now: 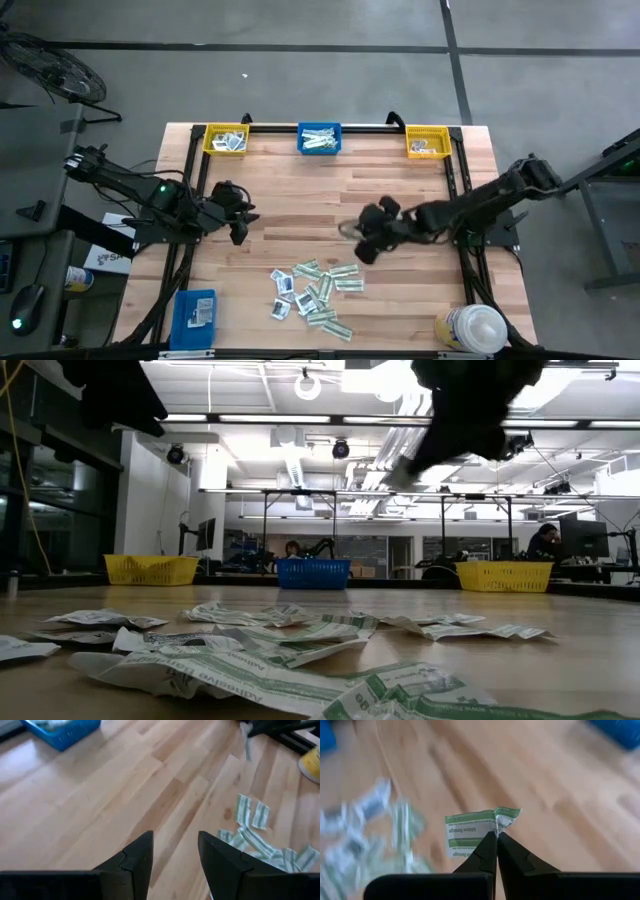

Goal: Pick & Place First Aid Supplies
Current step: Put the green bandage pack into the top blue bin

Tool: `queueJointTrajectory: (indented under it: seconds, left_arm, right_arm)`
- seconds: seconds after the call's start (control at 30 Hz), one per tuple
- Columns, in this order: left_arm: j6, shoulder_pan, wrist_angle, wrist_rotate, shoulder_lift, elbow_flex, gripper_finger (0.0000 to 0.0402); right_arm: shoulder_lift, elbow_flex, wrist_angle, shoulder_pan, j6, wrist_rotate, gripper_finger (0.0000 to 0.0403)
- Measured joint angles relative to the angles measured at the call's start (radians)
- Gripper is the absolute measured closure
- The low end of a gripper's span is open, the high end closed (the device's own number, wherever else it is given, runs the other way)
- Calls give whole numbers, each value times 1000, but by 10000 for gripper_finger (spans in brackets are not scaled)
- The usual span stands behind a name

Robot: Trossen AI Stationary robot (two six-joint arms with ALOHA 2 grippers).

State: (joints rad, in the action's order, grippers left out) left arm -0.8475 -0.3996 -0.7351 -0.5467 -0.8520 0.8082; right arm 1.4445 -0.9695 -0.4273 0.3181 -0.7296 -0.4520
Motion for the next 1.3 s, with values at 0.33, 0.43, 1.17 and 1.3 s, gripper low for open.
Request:
queueJointTrajectory:
  seconds: [0.33,0.43,1.17,1.3]
  left_arm:
    - [147,0,32,-181,38,0,246]
    - [202,0,30,-220,75,0,246]
    - [474,0,20,-248,449,0,246]
    - [488,0,1,-248,459,0,246]
  right_arm:
    - [-19,-2,246,-252,59,-4,402]
    - [-12,-2,320,-327,50,-3,403]
    - [531,-417,446,-757,-172,211,402]
    - [602,-560,277,-787,-187,222,402]
